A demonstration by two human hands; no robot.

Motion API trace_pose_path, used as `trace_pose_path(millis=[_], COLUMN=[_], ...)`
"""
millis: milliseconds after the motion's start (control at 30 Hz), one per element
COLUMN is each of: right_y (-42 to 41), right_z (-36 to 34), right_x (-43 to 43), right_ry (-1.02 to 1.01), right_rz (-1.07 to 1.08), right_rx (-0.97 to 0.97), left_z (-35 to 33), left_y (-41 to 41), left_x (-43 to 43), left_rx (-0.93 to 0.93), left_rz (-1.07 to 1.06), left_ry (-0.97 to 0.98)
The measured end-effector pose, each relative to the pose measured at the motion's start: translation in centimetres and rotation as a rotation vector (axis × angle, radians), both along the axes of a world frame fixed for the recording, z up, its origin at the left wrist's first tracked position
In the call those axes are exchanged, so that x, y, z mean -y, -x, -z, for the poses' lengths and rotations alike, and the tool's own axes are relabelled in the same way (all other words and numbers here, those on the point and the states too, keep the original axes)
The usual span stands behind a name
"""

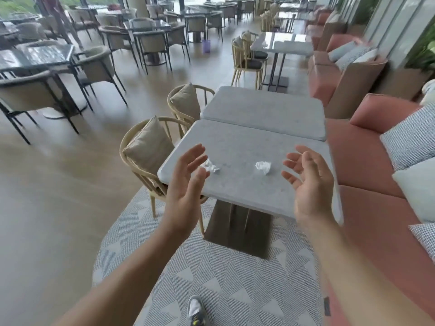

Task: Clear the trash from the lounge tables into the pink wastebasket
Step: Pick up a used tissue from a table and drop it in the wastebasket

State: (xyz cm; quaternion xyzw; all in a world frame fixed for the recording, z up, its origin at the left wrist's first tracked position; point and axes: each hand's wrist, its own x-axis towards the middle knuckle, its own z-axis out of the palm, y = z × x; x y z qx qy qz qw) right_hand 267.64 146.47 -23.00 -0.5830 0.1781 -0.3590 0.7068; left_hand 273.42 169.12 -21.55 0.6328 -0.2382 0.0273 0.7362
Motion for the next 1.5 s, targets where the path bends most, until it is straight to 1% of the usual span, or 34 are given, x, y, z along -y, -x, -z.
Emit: trace_pose_path(millis=[200,400,633,800,967,1067,1167,1267,1367,1500], right_y=[-9.3,-14.4,-21.6,-27.0,-31.2,-32.8,-34.0,-34.6,-34.5,-33.8], right_z=[1.9,5.6,10.2,14.1,19.2,22.7,26.4,29.6,31.6,32.4], right_x=[1.7,4.0,11.0,16.8,21.0,22.4,23.3,23.5,23.2,22.1], right_ry=[-0.008,-0.044,-0.090,-0.087,0.034,0.228,0.461,0.606,0.685,0.745], right_rz=[0.100,0.139,0.159,0.125,0.051,-0.054,-0.216,-0.379,-0.429,-0.426], right_rx=[-0.072,-0.168,-0.263,-0.408,-0.617,-0.800,-1.021,-1.211,-1.282,-1.287], left_z=[2.2,5.4,11.2,16.1,19.2,20.3,21.5,22.7,23.5,24.2], left_y=[-11.6,-18.2,-25.3,-29.8,-32.8,-33.4,-33.5,-33.4,-33.5,-33.8], left_x=[2.3,5.8,13.6,19.1,23.1,24.4,25.0,25.2,25.0,24.3], left_rx=[-0.039,-0.141,-0.256,-0.343,-0.391,-0.421,-0.470,-0.505,-0.536,-0.576], left_rz=[0.075,0.121,0.130,0.117,0.098,0.099,0.125,0.141,0.147,0.128], left_ry=[-0.058,-0.074,-0.150,-0.272,-0.338,-0.381,-0.429,-0.480,-0.500,-0.517])
